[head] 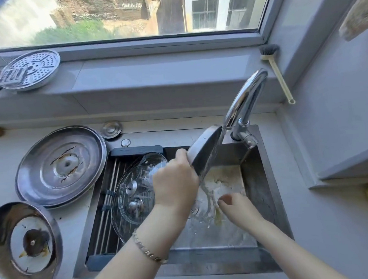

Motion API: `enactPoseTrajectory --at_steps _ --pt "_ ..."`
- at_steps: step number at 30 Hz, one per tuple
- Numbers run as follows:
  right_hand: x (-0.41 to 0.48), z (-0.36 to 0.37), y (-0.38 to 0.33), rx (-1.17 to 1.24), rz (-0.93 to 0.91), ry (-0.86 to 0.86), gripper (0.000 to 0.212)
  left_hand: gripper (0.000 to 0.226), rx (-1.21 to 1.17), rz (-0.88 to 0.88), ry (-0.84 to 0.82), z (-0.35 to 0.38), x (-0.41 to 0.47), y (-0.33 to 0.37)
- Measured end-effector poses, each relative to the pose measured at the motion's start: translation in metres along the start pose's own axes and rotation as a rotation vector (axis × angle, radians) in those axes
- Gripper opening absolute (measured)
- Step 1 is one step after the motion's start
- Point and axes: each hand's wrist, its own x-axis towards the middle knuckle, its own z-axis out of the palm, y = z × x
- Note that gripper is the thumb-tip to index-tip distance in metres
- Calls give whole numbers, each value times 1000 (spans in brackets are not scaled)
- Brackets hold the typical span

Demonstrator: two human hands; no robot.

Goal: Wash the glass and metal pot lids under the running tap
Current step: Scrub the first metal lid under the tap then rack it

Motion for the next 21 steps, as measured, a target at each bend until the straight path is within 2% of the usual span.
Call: enactPoseTrajectory --at_steps 2,3,6,8,11,13,16,17,19,21 --pt "1 7 0 23 42 -23 40 6 116 78 -16 4 -2 7" --pt "3 11 0 37 60 -32 41 9 153 98 -13 7 -4 9" --pt "8 19 -5 86 52 -49 24 14 143 30 -17 -2 0 7" --pt "11 19 -12 140 5 29 47 14 -40 -83 -86 -1 3 2" --pt "19 17 -23 138 -97 170 63 42 -431 -367 -114 6 -1 -15" --pt "32 16 -28 44 -24 232 69 51 -559 -486 -109 12 -10 -20" --pt "48 16 -41 -91 33 322 75 51 -672 -618 -106 28 -24 -24" --pt "51 15 -47 -144 -6 345 74 51 -704 -654 -107 31 -27 -25" --pt "54 14 -57 -247 -212 380 68 52 -744 -706 -102 35 -29 -25" --pt "53 14 -66 -312 -393 357 79 53 -776 -738 -96 37 -28 -23"
